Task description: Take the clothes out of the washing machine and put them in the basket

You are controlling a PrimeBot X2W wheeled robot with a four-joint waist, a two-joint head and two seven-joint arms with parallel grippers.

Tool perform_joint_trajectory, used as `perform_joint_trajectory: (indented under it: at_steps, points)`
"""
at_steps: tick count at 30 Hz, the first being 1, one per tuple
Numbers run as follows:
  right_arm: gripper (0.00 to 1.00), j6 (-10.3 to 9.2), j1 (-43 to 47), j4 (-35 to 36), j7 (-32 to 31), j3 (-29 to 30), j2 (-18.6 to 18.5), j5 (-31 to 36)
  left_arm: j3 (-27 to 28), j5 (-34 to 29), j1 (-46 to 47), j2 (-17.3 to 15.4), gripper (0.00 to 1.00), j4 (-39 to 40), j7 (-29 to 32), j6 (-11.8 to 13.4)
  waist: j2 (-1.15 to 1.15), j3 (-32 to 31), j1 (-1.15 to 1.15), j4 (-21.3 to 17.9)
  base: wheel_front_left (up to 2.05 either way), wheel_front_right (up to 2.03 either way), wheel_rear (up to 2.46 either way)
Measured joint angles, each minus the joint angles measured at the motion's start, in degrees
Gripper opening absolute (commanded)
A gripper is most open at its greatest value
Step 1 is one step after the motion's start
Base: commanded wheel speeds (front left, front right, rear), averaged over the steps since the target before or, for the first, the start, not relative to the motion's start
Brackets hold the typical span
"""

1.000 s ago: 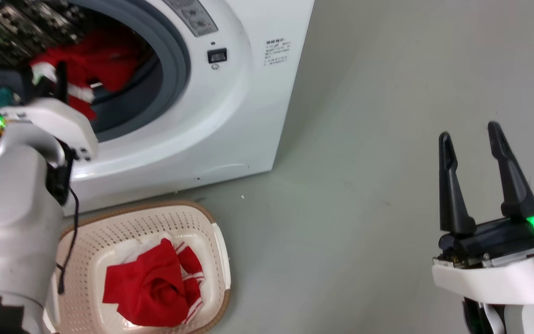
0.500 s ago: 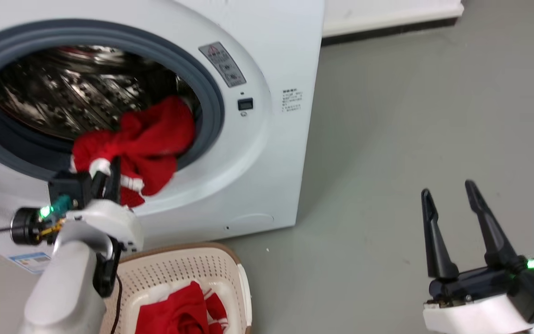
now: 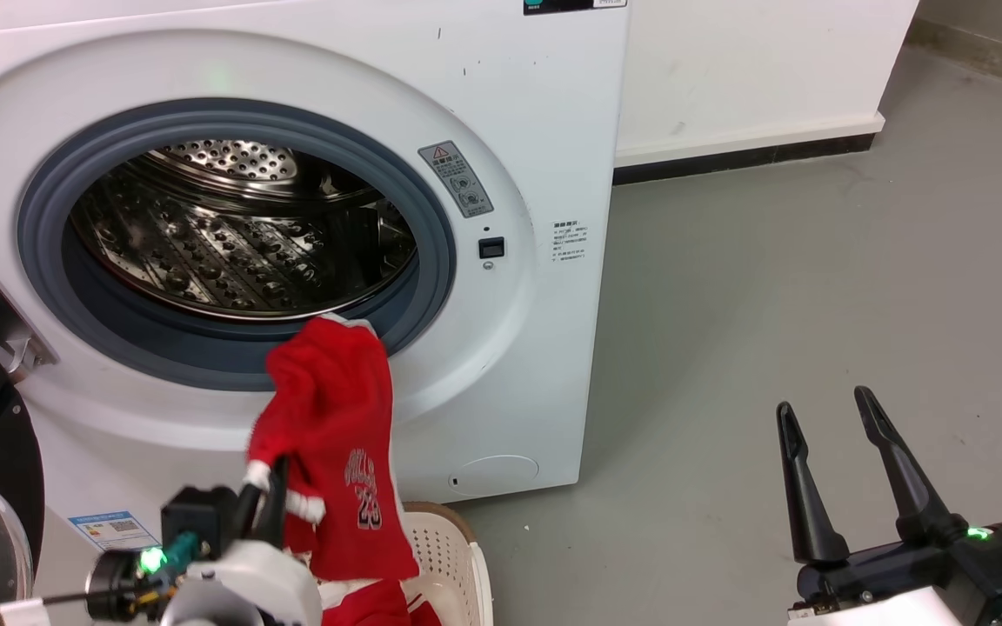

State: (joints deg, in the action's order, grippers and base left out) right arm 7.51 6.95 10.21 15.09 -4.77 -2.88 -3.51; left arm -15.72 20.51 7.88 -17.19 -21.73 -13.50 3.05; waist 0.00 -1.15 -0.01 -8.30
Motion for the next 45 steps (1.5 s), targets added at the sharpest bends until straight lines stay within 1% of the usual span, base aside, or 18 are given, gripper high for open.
perform_joint_trajectory:
  at_steps: [5, 10, 14, 18, 29, 30, 35, 36, 37, 43, 45]
  points:
    - [1.00, 0.00, 0.0, -0.1, 0.0, -0.3, 0.0, 0.0, -0.7, 0.9, -3.9, 0.4, 0.00, 0.3, 0.7, 0.2, 0.00, 0.2, 0.00, -0.4, 0.00, 0.00, 0.00]
    - [1.00, 0.00, 0.0, -0.3, 0.0, -0.4, 0.0, 0.0, -0.9, 1.5, -5.5, 0.6, 0.00, -1.7, 0.5, 0.1, 0.00, 1.1, 0.01, -1.2, 0.00, 0.00, 0.00]
    - [1.00, 0.00, -0.3, -0.4, 0.0, -0.8, 0.0, 0.0, -1.4, 2.0, -5.8, 1.5, 0.00, -4.8, 0.4, -0.1, 0.00, 2.3, 0.01, -2.1, 0.00, 0.00, 0.00]
    - [1.00, 0.00, -1.8, -0.1, 0.0, -0.9, 0.0, 0.0, -1.5, 2.6, -5.3, 1.8, 0.00, -9.6, 0.1, -0.8, 0.00, 4.5, 0.01, -2.9, 0.00, 0.00, 0.00]
    - [1.00, 0.00, -6.7, 0.7, 0.0, -0.9, 0.0, -0.7, -1.9, 2.9, 1.3, 3.7, 0.00, -23.6, -1.0, -2.9, 0.00, 12.8, 0.02, -5.4, 0.00, 0.00, 0.00]
    - [1.00, 0.00, -6.7, 0.7, 0.0, -0.9, 0.0, -0.7, -1.9, 2.9, 1.3, 3.7, 0.00, -23.6, -1.0, -2.9, 0.00, 12.8, 0.02, -5.4, 0.00, 0.00, 0.00]
    - [1.00, 0.00, -9.2, 1.1, 0.0, -0.8, 0.0, -1.2, -1.8, 3.0, 5.5, 4.4, 0.00, -29.3, -1.3, -4.0, 0.00, 16.9, 0.02, -6.1, 0.00, 0.00, 0.00]
    - [1.00, 0.00, -10.3, 1.2, 0.0, -0.8, 0.0, -1.5, -1.6, 3.0, 7.3, 4.6, 0.00, -31.9, -1.4, -4.1, 0.00, 18.6, 0.02, -6.2, 0.00, 0.00, 0.00]
    - [1.00, 0.00, -10.3, 1.2, 0.0, -0.8, 0.0, -1.5, -1.6, 3.0, 7.3, 4.6, 0.00, -31.9, -1.4, -4.1, 0.00, 18.6, 0.02, -6.2, 0.00, 0.00, 0.00]
    - [1.00, 0.00, -13.6, 2.0, 0.0, -1.2, 0.0, -1.7, -0.8, 3.6, 13.7, 5.2, 0.00, -39.1, -1.4, -4.4, 0.00, 23.9, 0.02, -6.4, 0.00, 0.00, 0.00]
    - [1.00, 0.00, -14.7, 2.3, 0.0, -1.1, 0.0, -2.1, -0.2, 4.0, 16.0, 5.0, 0.00, -41.2, -1.4, -4.0, 0.00, 25.8, 0.02, -6.4, 0.00, 0.00, 0.00]
